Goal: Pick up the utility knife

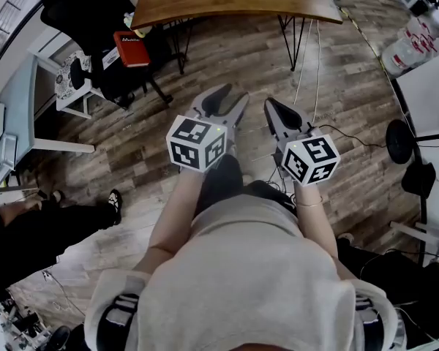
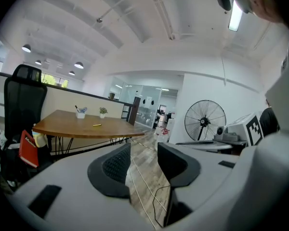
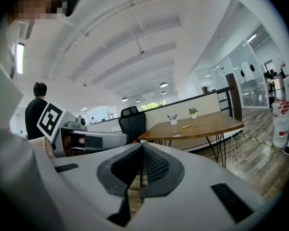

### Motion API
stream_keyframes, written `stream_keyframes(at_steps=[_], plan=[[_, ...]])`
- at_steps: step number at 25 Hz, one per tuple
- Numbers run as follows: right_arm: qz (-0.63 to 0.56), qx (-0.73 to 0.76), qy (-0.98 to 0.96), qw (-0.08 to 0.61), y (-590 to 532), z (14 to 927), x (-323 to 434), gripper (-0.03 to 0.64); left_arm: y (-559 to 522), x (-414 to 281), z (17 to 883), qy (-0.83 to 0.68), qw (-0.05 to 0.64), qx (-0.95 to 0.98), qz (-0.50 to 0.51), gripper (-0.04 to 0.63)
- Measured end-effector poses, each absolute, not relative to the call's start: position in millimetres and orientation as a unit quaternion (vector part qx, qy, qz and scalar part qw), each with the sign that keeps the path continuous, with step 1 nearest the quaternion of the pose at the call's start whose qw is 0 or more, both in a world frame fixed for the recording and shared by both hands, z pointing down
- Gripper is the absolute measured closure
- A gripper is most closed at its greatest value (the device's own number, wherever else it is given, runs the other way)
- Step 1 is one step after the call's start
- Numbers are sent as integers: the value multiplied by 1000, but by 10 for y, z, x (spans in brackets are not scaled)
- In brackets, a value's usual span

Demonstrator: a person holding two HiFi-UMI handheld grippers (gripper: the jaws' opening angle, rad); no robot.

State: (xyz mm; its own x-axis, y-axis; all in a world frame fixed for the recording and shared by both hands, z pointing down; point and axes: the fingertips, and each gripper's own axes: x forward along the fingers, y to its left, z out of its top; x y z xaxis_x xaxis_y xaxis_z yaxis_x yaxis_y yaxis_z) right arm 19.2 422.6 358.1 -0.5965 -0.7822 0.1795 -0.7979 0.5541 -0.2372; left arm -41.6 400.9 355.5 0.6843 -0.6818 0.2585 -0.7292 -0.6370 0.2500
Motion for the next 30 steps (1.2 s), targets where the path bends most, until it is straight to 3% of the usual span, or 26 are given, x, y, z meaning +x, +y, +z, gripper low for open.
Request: stream_keyframes(at_steps=[20, 30], plan=[[133, 488, -862, 45, 2119, 3526, 16, 606, 1639, -631, 3523, -365, 165, 914, 69, 414], [146, 490, -858, 50, 1433, 3629, -215, 606, 967, -899, 3620, -363, 173, 913, 76, 414]])
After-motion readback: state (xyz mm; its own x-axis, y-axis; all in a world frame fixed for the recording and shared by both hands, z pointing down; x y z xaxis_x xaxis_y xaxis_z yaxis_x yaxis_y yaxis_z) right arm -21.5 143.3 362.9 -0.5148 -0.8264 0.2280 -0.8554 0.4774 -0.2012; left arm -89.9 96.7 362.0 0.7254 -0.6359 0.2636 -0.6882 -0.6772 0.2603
